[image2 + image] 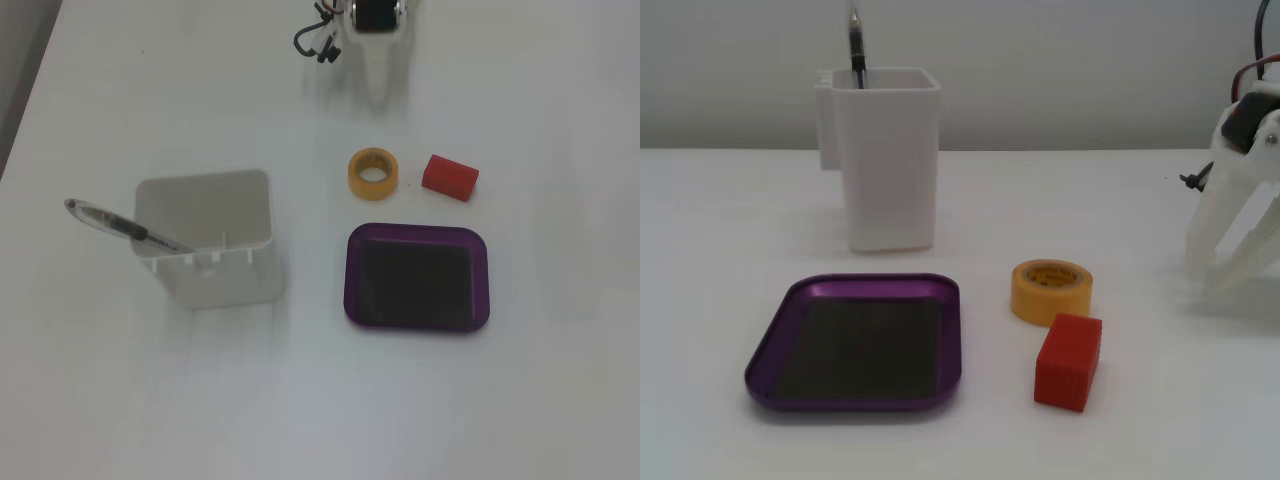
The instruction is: Grab up the yellow tape and put it in the box.
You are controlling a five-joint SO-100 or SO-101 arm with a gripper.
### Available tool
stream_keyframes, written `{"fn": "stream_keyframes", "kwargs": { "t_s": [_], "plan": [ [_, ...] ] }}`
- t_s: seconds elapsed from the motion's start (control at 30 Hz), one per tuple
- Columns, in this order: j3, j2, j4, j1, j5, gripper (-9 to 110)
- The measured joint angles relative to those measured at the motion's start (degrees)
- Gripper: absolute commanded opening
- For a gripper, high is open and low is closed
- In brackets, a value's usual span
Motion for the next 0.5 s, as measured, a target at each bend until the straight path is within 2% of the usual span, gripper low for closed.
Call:
{"fn": "stream_keyframes", "kwargs": {
  "t_s": [0.3,0.5],
  "plan": [
    [-16.7,-0.1,-1.7,0.4,-0.5,1],
    [-18.6,-0.1,-1.8,0.4,-9.8,4]
  ]
}}
